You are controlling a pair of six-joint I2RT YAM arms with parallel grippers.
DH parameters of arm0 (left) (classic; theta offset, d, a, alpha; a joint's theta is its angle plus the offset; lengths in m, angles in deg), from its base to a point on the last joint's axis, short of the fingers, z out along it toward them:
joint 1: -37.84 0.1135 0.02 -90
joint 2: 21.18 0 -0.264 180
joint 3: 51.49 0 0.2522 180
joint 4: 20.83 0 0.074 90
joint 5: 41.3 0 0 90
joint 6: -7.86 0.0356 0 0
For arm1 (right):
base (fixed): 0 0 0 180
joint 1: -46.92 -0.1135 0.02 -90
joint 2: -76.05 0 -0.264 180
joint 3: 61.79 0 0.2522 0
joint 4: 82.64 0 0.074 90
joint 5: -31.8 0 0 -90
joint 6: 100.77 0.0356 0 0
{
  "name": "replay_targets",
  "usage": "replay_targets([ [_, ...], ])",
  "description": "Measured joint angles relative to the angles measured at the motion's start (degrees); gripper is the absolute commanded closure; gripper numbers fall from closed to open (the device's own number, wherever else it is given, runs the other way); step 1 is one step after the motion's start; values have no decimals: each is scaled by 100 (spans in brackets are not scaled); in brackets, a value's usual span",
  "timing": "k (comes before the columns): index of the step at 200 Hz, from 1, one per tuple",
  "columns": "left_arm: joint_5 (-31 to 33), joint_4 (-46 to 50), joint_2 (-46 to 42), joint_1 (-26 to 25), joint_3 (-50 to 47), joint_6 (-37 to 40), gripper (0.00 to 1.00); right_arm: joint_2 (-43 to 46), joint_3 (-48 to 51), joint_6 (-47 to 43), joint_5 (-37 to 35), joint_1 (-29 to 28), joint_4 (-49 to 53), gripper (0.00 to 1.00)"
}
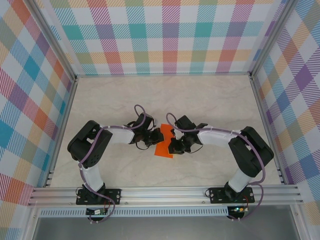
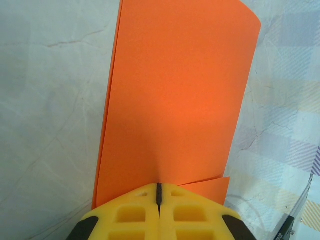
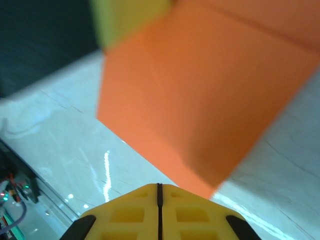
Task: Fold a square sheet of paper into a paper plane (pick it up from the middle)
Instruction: Fold the triangle a second time at the center of the table.
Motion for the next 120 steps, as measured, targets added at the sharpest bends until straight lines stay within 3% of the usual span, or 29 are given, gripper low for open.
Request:
replay_targets([
  [45,-2,0,0,0,2,0,96,-507,-520,-76,-2,-15,-48,92],
  [120,7,4,2,0,4,-2,97,-756,-216,-227,2,-15,-284,93],
])
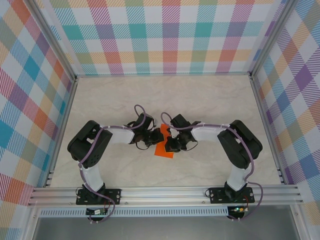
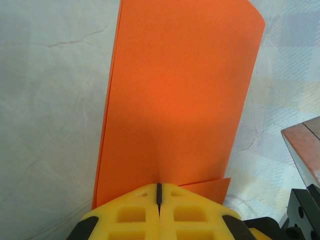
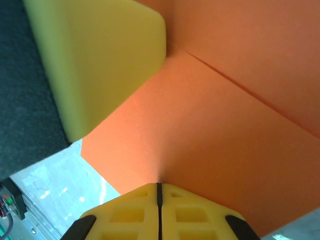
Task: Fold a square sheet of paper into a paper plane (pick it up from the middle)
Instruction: Fold the triangle a second time at the center of the table.
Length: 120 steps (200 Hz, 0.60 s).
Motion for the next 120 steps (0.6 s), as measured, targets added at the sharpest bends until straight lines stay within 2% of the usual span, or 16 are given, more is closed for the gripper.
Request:
replay_targets([
  [61,13,0,-2,0,0,-20,97,835,931,-151,96,0,225,94],
  [87,11,2,-2,0,4,-15,97,1233,977,-144,-63,63,511,93],
  [120,15,138,-2,-2,81,13,96,1495,756,85,-227,76,262,94],
])
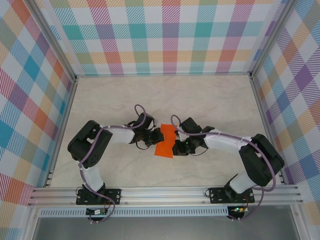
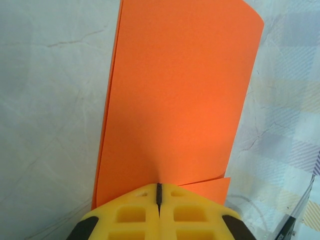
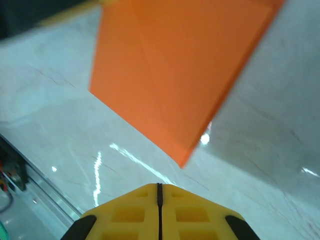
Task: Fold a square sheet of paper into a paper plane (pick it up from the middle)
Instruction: Fold the triangle a second time at the center of the table.
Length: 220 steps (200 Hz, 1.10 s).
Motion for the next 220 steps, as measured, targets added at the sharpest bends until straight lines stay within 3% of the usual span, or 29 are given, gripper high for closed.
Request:
replay_targets([
  [72,101,310,-11,-46,173,184,97,-920,-129,568,-240,0,-588,95],
  [156,105,568,-463,-197,26,332,96,-925,-151,588,-343,4,-562,95],
  [220,79,522,-208,-621,15,313,97,-931,-188,581,-391,-2,-481,95],
])
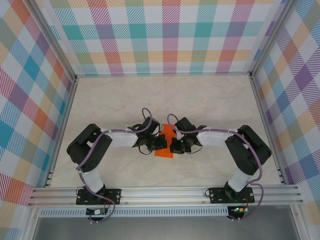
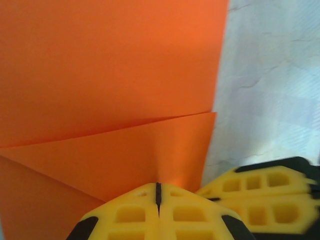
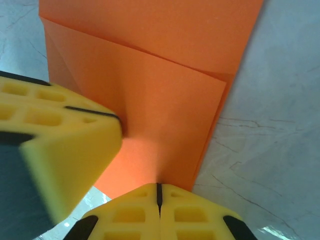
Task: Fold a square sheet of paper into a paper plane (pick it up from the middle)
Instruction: Fold the triangle a second time at the center of the table.
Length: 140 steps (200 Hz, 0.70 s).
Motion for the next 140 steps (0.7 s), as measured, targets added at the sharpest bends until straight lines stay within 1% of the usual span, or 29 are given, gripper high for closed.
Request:
replay_targets([
  [57,50,-234,59,68,-11,-155,97,-66,-105,-87,-22,2,157,95],
  [96,-37,-339,59,210,-72,-214,94,-92,-129,-262,-63,2,199,95],
  [140,-66,-297,133,555,7,-208,86,-103,-127,-367,-103,0,140,95],
])
